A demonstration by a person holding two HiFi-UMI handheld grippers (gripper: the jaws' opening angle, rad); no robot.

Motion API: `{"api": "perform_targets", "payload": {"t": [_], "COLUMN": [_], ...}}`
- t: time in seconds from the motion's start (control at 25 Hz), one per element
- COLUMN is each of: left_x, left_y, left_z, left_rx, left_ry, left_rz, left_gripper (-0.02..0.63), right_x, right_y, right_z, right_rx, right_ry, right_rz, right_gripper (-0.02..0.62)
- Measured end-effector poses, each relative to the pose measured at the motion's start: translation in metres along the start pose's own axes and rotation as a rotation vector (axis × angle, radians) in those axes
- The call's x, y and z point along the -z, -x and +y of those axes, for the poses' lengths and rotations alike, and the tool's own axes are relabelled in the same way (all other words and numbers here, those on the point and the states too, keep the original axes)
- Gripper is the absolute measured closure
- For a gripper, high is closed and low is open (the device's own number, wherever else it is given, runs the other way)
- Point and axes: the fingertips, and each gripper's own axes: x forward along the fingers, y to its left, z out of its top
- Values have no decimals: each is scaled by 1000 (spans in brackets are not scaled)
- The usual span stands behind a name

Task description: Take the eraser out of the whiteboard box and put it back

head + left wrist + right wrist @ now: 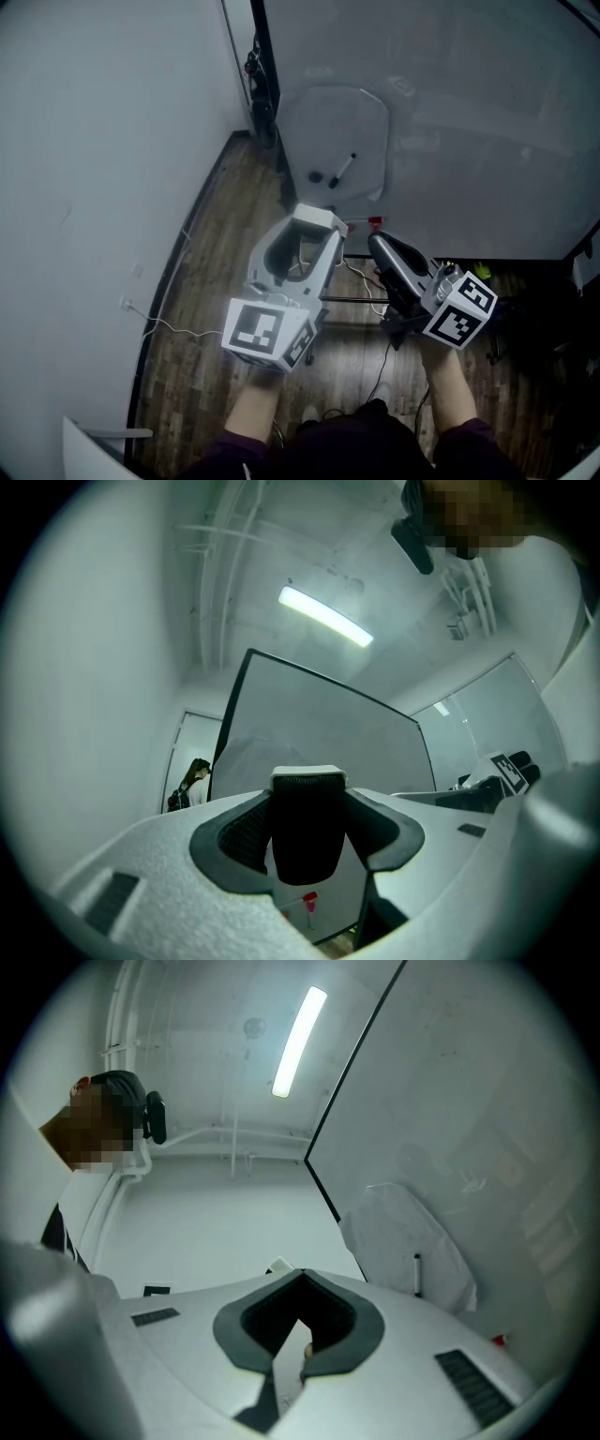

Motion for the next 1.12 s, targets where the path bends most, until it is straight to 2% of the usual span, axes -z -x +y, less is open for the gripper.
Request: {"api": "perform_targets", "payload": {"t": [0.24, 0.52, 1.12], "left_x": [23, 65, 124], "left_y": [-8, -28, -44], "left_z": [8, 17, 48], "left_rx": [-17, -29, -86], "left_ry": [0, 24, 47], "left_rz": [42, 108, 186], "left_gripper": [383, 383, 383], "right_x": [13, 35, 74], "right_y": [4, 6, 1], "right_z": [-16, -53, -95], "right_rx": [30, 67, 99], "right_ry": [-26, -84, -163], "right_rz": [15, 35, 72], "right_gripper": [592, 592, 592]}}
